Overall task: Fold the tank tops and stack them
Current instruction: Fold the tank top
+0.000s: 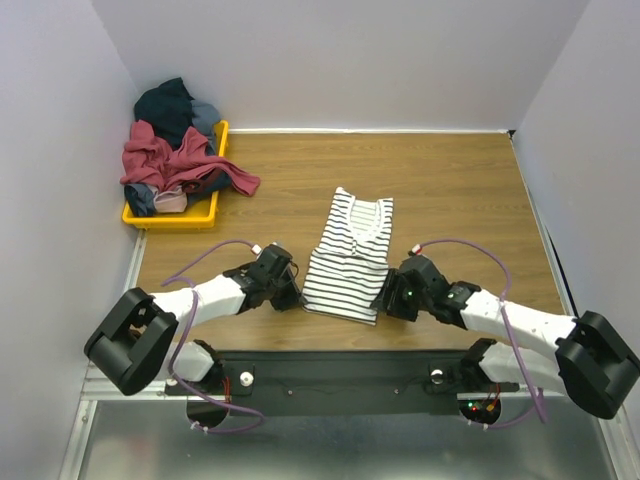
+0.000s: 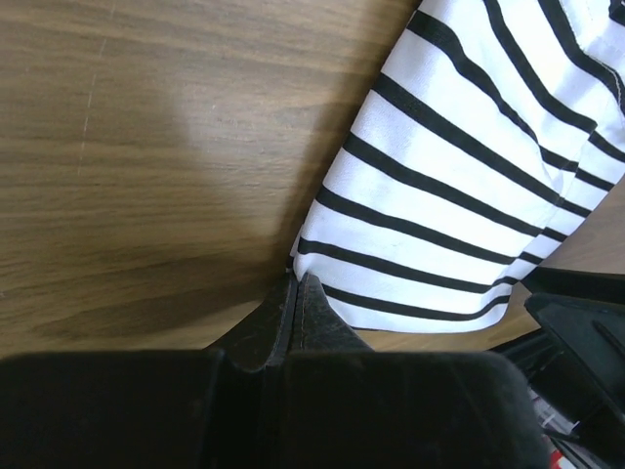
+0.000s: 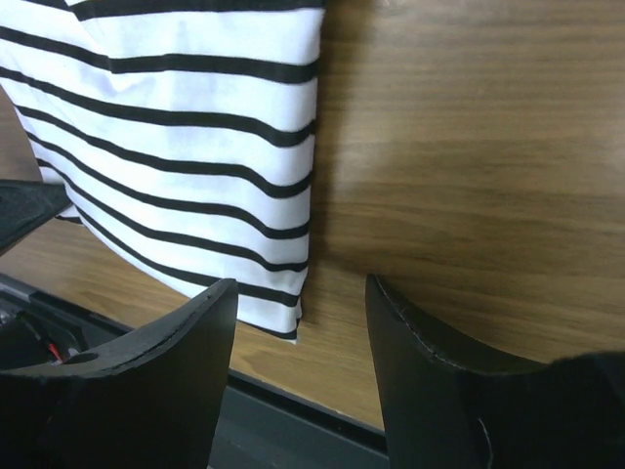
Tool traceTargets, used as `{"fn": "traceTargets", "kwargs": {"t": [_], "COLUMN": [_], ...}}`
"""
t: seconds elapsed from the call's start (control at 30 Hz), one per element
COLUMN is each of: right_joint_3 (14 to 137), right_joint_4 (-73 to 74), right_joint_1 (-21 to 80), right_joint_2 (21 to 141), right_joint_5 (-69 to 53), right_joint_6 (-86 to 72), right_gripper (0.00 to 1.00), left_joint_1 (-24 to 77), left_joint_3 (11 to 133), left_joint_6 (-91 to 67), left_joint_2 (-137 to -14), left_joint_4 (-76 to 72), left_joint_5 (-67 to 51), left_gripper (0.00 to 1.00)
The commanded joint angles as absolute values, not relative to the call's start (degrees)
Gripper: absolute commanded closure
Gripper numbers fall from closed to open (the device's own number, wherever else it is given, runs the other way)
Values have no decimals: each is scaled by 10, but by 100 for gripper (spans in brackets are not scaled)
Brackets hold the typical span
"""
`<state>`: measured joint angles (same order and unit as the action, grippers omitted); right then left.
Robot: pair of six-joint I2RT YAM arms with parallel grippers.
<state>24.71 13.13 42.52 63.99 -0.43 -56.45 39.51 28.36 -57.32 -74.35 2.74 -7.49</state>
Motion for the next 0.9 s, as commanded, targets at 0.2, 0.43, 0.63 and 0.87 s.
{"fn": "traceTargets", "kwargs": {"t": [0.2, 0.43, 0.63, 0.87], "right_joint_3": [189, 164, 158, 180], "right_joint_4": [203, 205, 206, 207], "right_joint_1": [469, 514, 514, 515], "right_joint_2": [575, 590, 581, 588], "right_joint_5": [-15, -14, 25, 57], "right_joint_6": [-647, -688, -704, -693], "right_gripper": [39, 43, 52, 69], "left_joint_1": [424, 444, 448, 447], "left_joint_3": [253, 251, 249, 247], "left_joint_6": [-571, -578, -578, -568], "left_joint_2": [-737, -738, -729, -718], "left_joint_4": [45, 35, 33, 37], "left_joint_5": [-82, -84, -88, -91], "left_gripper": [100, 100, 100, 100]}}
